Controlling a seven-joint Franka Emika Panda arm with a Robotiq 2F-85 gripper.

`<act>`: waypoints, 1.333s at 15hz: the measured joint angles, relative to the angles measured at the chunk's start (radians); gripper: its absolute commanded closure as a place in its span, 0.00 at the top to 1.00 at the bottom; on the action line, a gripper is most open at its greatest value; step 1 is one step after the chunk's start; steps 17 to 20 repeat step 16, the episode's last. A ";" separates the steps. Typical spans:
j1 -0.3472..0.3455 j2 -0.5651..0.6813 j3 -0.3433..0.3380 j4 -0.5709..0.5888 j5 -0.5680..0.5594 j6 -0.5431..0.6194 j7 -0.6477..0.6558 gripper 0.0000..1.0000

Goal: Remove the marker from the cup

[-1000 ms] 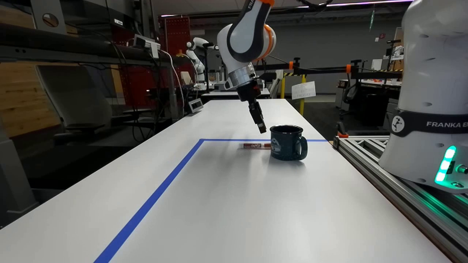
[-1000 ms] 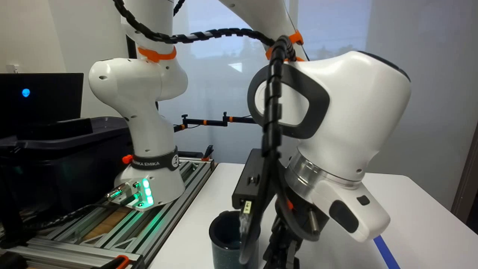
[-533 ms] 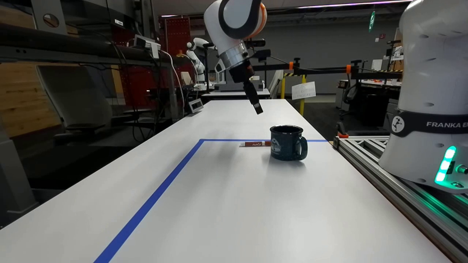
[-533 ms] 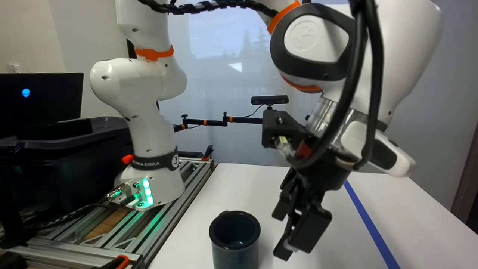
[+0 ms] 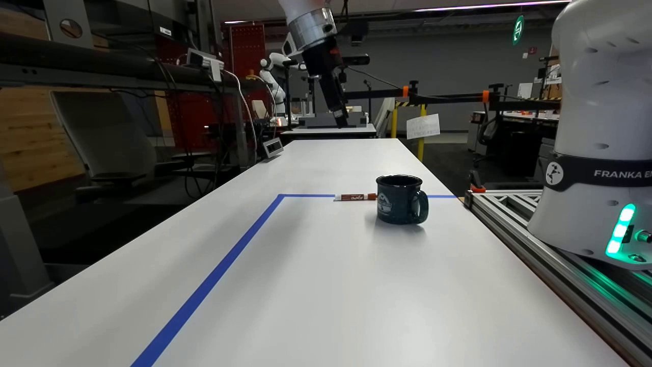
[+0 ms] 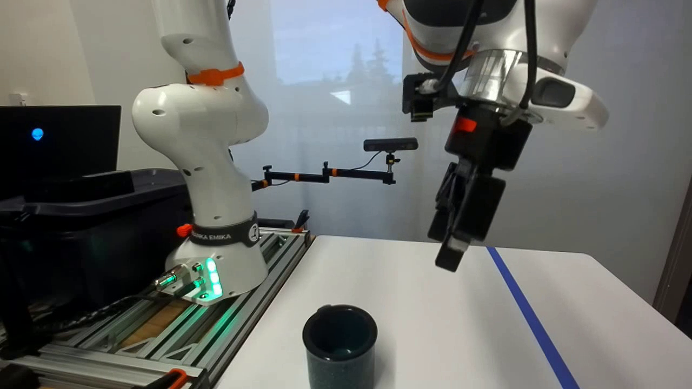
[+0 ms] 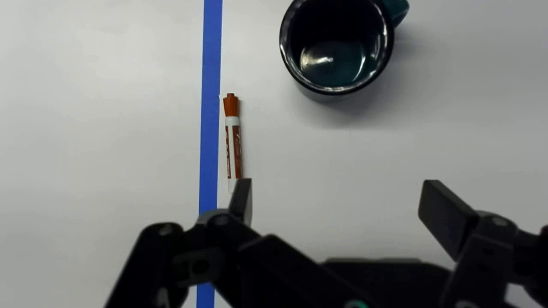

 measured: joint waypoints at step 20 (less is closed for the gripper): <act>0.024 -0.116 0.035 -0.066 -0.011 0.100 0.097 1.00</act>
